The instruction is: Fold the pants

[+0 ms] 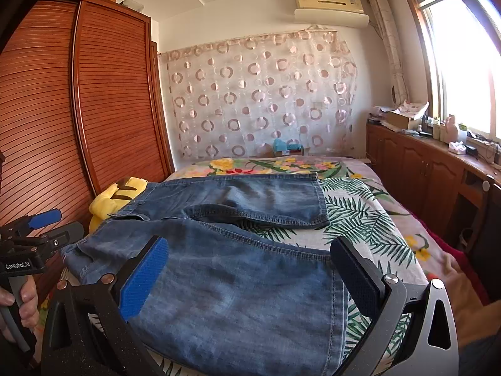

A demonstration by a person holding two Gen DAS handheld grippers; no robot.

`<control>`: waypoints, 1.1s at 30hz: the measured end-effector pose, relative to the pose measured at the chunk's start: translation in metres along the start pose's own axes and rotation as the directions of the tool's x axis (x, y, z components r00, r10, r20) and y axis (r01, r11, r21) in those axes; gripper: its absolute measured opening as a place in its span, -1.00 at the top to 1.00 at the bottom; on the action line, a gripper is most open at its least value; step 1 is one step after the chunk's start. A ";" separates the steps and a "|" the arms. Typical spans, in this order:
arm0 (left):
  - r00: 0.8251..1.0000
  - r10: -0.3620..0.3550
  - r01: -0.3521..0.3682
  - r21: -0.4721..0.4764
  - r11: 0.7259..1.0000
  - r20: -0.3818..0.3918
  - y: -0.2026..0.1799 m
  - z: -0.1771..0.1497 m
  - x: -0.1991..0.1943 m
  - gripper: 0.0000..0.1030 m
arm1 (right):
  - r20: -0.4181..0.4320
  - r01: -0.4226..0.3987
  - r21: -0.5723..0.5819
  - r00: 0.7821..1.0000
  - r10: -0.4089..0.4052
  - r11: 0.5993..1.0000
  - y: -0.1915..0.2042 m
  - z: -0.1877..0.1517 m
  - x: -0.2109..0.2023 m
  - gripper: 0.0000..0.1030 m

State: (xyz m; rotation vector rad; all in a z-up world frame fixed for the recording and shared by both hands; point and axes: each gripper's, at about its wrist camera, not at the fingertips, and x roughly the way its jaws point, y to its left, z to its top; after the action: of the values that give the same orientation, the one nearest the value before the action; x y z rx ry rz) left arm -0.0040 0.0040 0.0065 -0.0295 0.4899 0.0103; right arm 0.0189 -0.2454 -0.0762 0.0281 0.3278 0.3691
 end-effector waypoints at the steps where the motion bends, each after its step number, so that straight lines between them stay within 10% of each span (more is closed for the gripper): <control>1: 1.000 0.000 0.000 0.000 1.000 0.000 0.000 0.000 0.000 -1.00 | 0.000 0.000 0.000 1.000 0.000 1.000 0.000 0.000 0.000 -1.00; 33: 1.000 -0.002 0.002 0.001 1.000 0.004 0.000 0.001 -0.001 -1.00 | 0.002 -0.001 -0.006 1.000 0.001 1.000 0.001 0.000 -0.002 -1.00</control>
State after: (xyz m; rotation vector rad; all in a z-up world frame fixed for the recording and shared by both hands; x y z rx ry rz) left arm -0.0047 0.0036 0.0084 -0.0291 0.4854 0.0081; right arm 0.0166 -0.2455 -0.0759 0.0233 0.3244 0.3710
